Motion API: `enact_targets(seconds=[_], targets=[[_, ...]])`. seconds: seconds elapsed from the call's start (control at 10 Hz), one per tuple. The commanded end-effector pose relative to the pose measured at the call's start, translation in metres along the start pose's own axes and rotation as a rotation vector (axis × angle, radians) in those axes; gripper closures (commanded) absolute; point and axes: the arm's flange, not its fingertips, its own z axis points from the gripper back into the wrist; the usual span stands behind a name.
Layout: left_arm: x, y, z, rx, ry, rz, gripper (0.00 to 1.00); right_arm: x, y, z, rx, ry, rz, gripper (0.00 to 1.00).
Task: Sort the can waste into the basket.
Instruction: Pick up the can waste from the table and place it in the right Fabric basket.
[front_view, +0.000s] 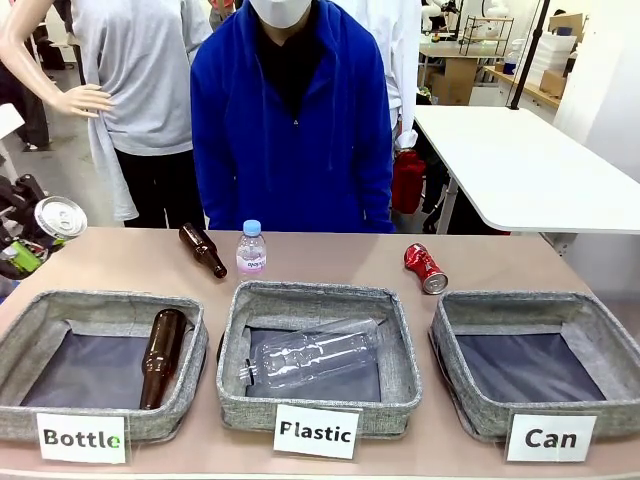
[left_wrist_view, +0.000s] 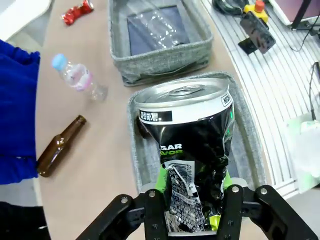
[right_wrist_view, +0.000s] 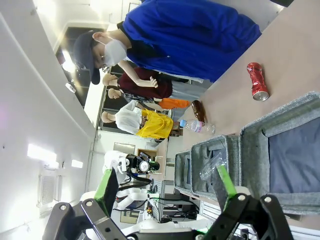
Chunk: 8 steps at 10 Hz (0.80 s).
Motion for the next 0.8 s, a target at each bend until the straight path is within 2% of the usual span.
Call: enact_targets(seconds=[0.0, 0.1, 0.2, 0.3, 0.4, 0.5, 0.7], targets=[[0.027, 0.019, -0.023, 0.039, -0.061, 0.166, 0.58, -0.003, 0.003, 0.010, -0.086, -0.001, -0.004, 0.00], [0.083, 0.052, -0.044, 0.076, -0.079, 0.164, 0.58, -0.004, 0.004, 0.019, -0.129, 0.041, -0.008, 0.00], [0.146, 0.087, -0.073, 0.041, -0.146, 0.212, 0.58, -0.004, 0.008, 0.031, -0.160, 0.037, 0.004, 0.00], [0.207, 0.116, -0.106, -0.064, -0.151, 0.221, 0.58, -0.007, 0.012, 0.048, -0.204, 0.079, 0.025, 0.00], [0.272, 0.149, -0.146, -0.094, -0.107, 0.223, 0.58, -0.008, 0.014, 0.070, -0.223, 0.143, 0.030, 0.00], [0.326, 0.173, -0.190, -0.141, -0.057, 0.232, 0.58, -0.004, 0.013, 0.089, -0.244, 0.123, 0.029, 0.00], [0.419, 0.199, -0.305, -0.298, -0.047, 0.225, 0.58, 0.007, 0.009, 0.123, -0.231, 0.071, 0.025, 0.00]])
